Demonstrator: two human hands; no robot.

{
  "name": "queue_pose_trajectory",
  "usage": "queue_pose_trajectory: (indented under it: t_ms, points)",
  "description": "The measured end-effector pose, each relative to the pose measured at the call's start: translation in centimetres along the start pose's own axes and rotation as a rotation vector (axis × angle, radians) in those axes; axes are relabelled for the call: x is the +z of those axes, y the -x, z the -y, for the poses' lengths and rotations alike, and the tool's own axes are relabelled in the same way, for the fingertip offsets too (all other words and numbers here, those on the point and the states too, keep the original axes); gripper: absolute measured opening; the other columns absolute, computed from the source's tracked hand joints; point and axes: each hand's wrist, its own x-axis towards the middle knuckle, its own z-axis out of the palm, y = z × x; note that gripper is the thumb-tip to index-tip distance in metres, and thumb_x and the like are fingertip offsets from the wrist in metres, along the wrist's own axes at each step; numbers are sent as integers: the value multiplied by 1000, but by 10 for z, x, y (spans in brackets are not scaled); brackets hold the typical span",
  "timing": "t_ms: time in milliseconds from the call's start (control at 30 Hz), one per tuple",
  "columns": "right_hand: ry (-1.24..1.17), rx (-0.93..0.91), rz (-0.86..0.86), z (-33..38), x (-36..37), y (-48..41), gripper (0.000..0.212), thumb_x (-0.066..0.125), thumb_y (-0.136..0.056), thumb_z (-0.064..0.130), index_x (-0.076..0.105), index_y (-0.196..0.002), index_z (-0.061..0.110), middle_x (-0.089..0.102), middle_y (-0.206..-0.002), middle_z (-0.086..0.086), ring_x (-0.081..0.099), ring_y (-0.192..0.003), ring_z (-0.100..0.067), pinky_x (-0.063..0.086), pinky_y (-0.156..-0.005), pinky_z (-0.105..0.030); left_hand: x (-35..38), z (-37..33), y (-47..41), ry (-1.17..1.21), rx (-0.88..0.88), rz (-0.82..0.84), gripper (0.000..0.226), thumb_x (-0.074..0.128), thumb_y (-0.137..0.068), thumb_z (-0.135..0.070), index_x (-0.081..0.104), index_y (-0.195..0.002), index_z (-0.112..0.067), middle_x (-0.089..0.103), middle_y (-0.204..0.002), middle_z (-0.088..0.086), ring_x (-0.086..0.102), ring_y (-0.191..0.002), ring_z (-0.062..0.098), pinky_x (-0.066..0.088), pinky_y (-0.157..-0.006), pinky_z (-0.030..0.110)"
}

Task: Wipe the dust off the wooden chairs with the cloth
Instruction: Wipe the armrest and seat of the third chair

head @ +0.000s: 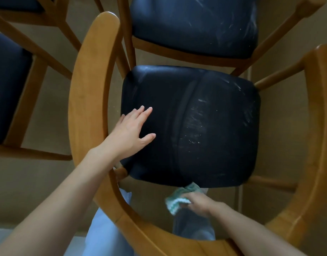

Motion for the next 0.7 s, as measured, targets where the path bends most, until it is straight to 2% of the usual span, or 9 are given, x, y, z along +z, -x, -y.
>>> queue_pose_trajectory:
  t_ms: [100,200,267,367,433,533,600,700]
  points:
    - [-128,85,-42,-12,-19,6,29,47,-99,26,57,-125,22,62,-121,2,57,-110,-15,45,-95,-31,2,2,1,4,7,-11,72,49,-94,-39,5,-150,-29,4,-159,-3,0,-145,14,4,-119,34]
    - [-486,34,-45,-1,-49,9,17,50,-97,17,63,-108,16,66,-108,-2,63,-100,-16,50,-94,-35,7,2,-3,1,10,-4,72,49,-94,-40,5,-150,-29,4,-159,-3,0,-145,13,4,-118,34]
    - [-661,-19,-162,8,-84,14,14,51,-96,16,64,-101,16,69,-103,-5,67,-94,-19,54,-87,-36,11,-1,-11,-13,16,1,73,49,-94,-41,4,-150,-30,3,-159,-4,0,-145,14,3,-119,34]
    - [-858,-117,-497,21,-162,16,15,50,-95,16,61,-103,9,66,-106,-13,66,-85,-20,56,-84,-39,14,-9,-29,-40,39,2,74,47,-94,-42,1,-150,-31,0,-159,-5,-3,-145,13,0,-118,33]
    - [-895,-167,-711,30,-219,12,20,48,-97,19,58,-110,8,64,-110,-14,64,-88,-19,55,-81,-34,13,-16,-45,-44,63,-26,75,47,-94,-42,-1,-150,-30,-1,-159,-5,-5,-145,12,-1,-118,32]
    - [-870,-291,-1009,41,-296,-4,29,48,-98,19,54,-123,4,61,-113,-7,60,-98,-16,51,-87,-27,7,-23,-73,-37,82,-80,76,47,-94,-43,-2,-150,-30,-1,-159,-5,-5,-145,11,-1,-118,31]
    - [-817,-338,-1177,45,-335,-21,32,49,-98,18,53,-125,0,60,-116,-9,59,-99,-15,50,-87,-22,5,-25,-87,-27,85,-96,76,48,-94,-42,-2,-150,-30,-1,-158,-6,-4,-145,11,-1,-118,31]
    - [-632,-233,-1247,41,-366,-64,34,53,-96,23,57,-124,4,63,-117,-13,59,-108,-26,45,-90,-30,8,-20,-101,-24,85,-114,77,48,-93,-42,-3,-149,-30,1,-158,-6,-3,-145,11,0,-118,30]
